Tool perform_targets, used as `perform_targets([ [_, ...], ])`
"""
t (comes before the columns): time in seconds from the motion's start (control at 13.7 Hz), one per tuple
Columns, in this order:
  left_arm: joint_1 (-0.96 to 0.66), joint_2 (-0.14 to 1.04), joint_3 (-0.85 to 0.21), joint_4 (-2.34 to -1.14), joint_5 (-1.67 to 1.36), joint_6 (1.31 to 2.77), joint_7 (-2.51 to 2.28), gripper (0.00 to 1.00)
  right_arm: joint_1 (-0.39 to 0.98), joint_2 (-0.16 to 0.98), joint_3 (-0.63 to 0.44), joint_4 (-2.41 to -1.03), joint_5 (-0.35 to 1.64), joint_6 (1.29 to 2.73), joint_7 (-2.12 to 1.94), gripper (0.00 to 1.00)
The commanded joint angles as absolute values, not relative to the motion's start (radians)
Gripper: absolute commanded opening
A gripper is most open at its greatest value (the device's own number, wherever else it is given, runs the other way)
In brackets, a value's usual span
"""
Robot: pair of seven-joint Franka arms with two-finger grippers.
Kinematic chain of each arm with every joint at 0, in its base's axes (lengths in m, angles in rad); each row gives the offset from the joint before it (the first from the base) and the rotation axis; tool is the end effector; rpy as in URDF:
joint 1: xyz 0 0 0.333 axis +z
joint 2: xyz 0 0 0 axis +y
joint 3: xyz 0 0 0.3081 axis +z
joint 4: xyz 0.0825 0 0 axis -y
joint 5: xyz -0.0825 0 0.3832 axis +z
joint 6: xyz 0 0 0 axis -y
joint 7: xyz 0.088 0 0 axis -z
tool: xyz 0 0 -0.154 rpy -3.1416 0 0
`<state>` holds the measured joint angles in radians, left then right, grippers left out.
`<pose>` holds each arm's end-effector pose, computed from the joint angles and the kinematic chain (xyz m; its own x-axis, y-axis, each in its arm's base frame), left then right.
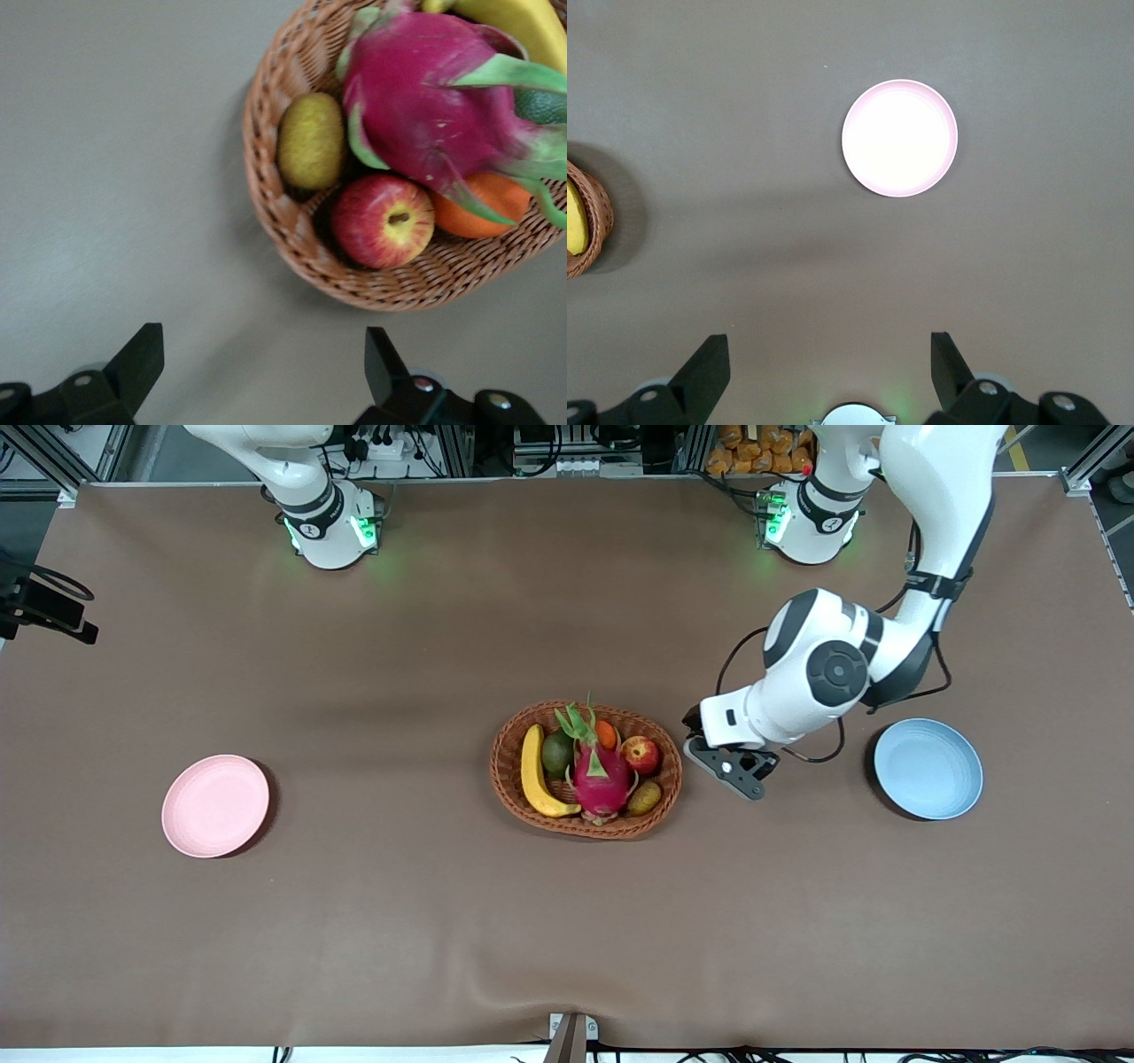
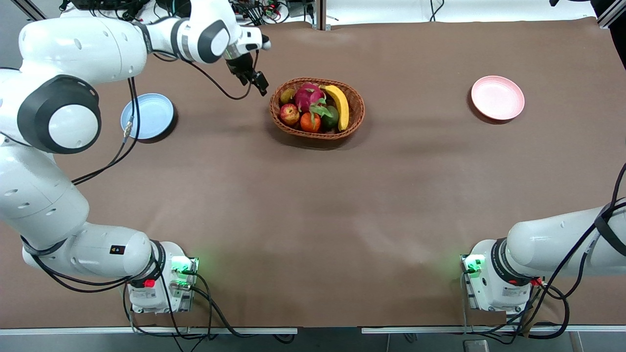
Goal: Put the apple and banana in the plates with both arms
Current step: 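Lower the left gripper onto the red apple and close it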
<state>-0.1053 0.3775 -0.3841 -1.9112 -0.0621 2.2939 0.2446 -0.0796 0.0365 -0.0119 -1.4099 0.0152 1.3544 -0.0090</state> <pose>0.5518 -0.2917 0.2625 0.7877 -0.6123 0.0676 -0.6136 -0.7702 0.1740 0.5352 -0.0464 0.6059 0.9927 -0.0788 -0.0917 -0.0805 -0.9966 -0.0155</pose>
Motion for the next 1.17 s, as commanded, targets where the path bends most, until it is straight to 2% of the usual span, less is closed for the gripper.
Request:
perform_targets([
  [0.0, -0.141, 0.357, -0.385, -1.944, -0.075, 2.370, 0.261, 1.00, -0.069, 0.041, -0.012, -1.401, -0.005, 1.351, -0.003, 1.00],
  [0.66, -0.233, 0.414, -0.380, -2.065, -0.075, 2.652, 0.215, 1.00, -0.069, 0.041, -0.012, -1.401, -0.005, 1.351, -0.003, 1.00],
  [1.09, -0.265, 0.463, -0.374, -2.056, -0.034, 2.707, 0.190, 1.00, -0.069, 0.041, -0.012, -1.401, -0.005, 1.351, -0.003, 1.00],
])
